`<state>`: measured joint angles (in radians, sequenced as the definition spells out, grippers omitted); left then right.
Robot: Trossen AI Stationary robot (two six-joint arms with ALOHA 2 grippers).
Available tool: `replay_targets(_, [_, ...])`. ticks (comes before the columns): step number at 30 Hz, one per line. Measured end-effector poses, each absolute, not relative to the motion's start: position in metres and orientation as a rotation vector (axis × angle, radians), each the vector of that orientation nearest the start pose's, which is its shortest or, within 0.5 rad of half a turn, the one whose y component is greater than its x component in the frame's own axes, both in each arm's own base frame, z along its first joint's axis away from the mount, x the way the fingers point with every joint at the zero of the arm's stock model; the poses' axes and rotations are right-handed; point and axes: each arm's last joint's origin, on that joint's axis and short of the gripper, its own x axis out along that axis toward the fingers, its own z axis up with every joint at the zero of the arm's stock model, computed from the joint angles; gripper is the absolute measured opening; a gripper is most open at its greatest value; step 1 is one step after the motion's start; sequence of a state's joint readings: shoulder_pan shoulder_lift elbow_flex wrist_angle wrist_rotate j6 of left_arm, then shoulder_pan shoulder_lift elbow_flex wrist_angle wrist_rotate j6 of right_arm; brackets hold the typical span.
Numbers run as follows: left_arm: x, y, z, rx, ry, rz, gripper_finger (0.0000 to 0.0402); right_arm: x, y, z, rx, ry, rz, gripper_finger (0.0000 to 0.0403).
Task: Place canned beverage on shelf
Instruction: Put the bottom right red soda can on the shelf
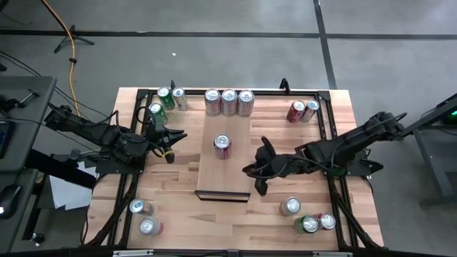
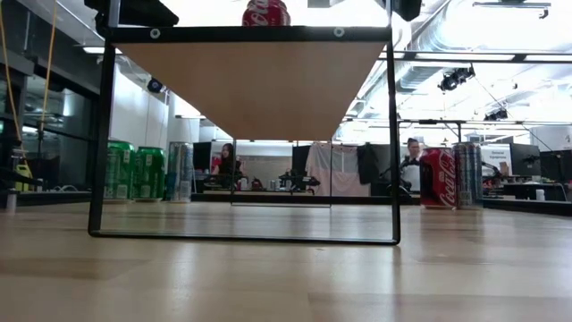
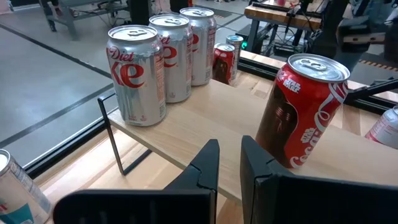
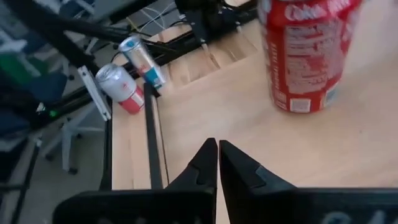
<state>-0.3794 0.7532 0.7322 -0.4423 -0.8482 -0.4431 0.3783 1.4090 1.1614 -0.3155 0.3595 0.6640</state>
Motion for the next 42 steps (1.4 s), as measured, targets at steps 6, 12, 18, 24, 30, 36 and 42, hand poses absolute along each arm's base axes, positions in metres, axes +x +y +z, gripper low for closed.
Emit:
replay_targets(6, [0.149,-0.036,0.300,-0.161,0.271,0.532,0.0000,0.300,0.106,0.300,0.518,0.538,-0.191,0.0006])
replay_targets(12, [0.149,-0.036,0.300,-0.160,0.272,0.531,0.0000,0.311,0.111,0.289,0.545,0.543,-0.171,0.0001])
replay_targets(18, [0.149,-0.036,0.300,-0.160,0.272,0.531,0.0000,0.325,0.115,0.282,0.565,0.498,-0.136,0.0000])
replay_targets(24, [0.149,-0.036,0.300,-0.161,0.272,0.531,0.0000,0.337,0.109,0.274,0.575,0.475,-0.163,0.0000])
replay_targets(30, [0.149,-0.036,0.300,-0.160,0.272,0.531,0.0000,0.348,0.100,0.274,0.559,0.403,-0.188,0.0000])
replay_targets(36, [0.149,-0.036,0.300,-0.161,0.272,0.531,0.0000,0.351,0.086,0.275,0.510,0.351,-0.304,0.0000])
replay_targets(42, [0.149,-0.036,0.300,-0.162,0.271,0.531,0.0000,0.352,0.077,0.274,0.495,0.353,-0.328,0.0000])
